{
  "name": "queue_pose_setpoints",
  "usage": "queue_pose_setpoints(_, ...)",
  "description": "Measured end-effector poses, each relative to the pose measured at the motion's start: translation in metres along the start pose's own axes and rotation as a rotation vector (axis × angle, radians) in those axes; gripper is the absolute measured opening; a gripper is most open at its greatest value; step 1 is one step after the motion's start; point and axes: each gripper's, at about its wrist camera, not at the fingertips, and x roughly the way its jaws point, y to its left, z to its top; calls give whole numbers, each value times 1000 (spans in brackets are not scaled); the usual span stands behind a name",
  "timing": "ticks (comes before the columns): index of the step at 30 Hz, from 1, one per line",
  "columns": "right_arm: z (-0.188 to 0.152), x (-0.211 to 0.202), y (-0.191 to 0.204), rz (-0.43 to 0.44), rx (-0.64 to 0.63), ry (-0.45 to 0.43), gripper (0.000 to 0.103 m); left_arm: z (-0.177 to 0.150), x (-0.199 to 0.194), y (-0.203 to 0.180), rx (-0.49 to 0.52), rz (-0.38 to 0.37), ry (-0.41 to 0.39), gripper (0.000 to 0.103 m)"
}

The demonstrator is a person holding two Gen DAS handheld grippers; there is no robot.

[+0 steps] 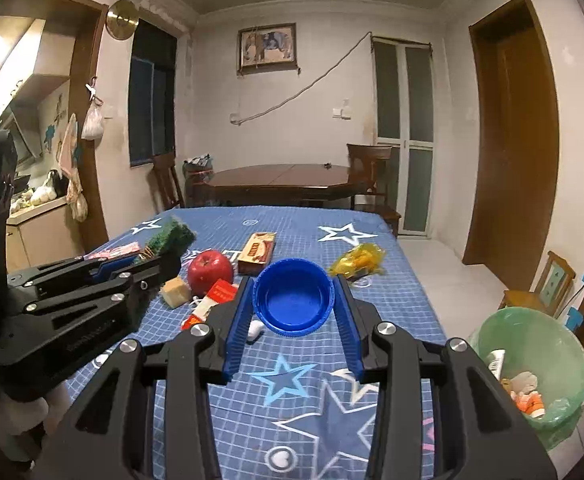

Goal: Collect trash
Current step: 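Carry the green pad and blue cap with both tools over the green bin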

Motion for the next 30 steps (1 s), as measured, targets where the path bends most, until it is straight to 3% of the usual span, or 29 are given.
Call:
queue_pose_setpoints(19,13,-31,-94,-206,28,-12,38,35,34,-105,65,-170,-24,20)
queue_pose_setpoints(30,8,-30,-163,-315,68,45,38,52,80,-181,127,-282,11,20)
